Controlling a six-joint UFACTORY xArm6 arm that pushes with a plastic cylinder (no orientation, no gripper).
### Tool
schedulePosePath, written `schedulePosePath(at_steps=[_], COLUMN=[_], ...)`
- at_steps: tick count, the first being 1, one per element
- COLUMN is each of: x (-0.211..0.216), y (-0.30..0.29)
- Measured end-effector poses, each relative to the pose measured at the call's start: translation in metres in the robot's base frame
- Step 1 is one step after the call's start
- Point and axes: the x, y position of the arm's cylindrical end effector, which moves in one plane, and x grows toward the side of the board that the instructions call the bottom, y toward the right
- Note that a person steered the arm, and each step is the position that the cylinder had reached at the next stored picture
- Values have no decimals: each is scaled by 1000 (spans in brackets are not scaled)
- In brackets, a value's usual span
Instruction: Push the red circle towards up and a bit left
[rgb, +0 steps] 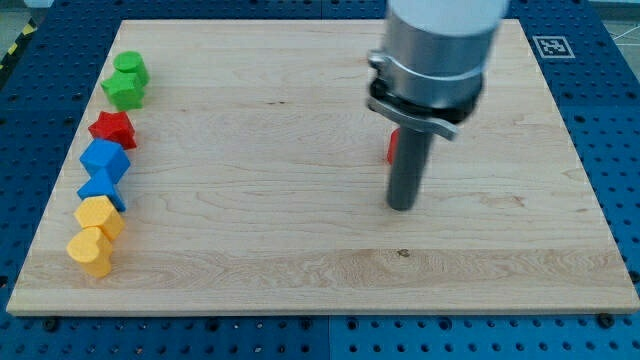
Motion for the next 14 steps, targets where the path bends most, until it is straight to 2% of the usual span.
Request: schedulePosePath(at_steps=[1,3,4,7,12,13,14], x=[0,-4,-25,-162,-255,-278,-254], y=[51,33,11,-14,-161,-135,-84])
